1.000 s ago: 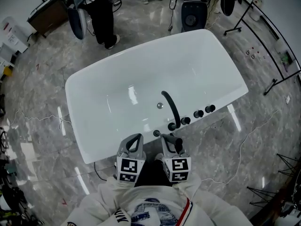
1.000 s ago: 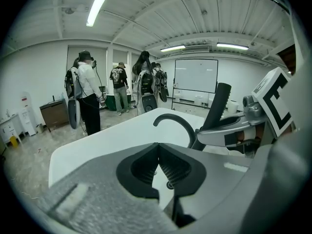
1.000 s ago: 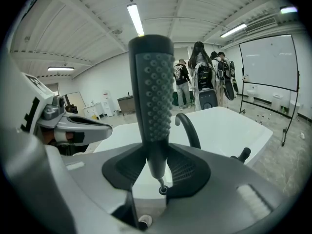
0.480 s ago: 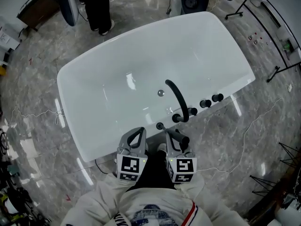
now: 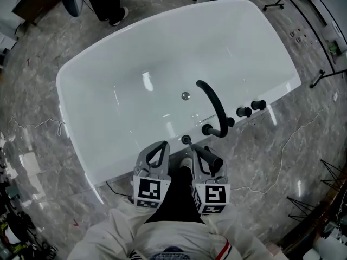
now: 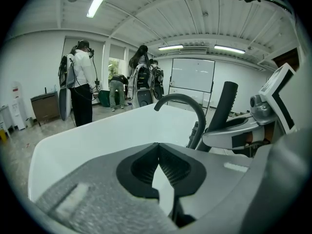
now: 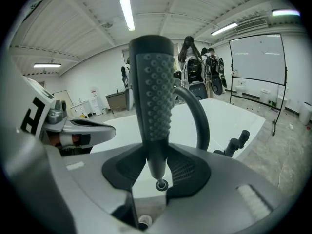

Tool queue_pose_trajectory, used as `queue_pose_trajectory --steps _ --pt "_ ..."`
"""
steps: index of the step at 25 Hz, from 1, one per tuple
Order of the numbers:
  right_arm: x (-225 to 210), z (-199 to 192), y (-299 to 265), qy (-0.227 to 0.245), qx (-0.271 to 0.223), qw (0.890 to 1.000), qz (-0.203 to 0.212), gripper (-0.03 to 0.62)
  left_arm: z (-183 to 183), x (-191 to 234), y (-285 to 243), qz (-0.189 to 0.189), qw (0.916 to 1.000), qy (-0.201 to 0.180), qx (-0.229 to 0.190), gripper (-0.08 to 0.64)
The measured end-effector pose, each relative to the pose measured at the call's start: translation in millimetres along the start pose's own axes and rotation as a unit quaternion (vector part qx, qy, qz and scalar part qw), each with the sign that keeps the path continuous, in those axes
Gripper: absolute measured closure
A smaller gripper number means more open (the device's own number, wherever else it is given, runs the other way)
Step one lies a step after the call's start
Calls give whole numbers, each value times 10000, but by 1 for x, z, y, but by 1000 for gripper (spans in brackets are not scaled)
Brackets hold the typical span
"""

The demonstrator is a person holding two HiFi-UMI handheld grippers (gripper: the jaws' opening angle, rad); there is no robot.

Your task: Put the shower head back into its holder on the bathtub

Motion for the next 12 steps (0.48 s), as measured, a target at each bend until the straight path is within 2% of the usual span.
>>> queue_pose_trajectory --steps 12 --pt "1 -27 -17 1 116 9999 -96 454 -35 8 -22 -113 9998 138 63 558"
Point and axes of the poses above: the fingertips, and each gripper's own axes: y backward along the fingers, x to its left, z out of its top, the point moved 8 cm from there along y, backward along the fingers, and after that the axes turned 6 degrees about -x, right-handed, at the moved point
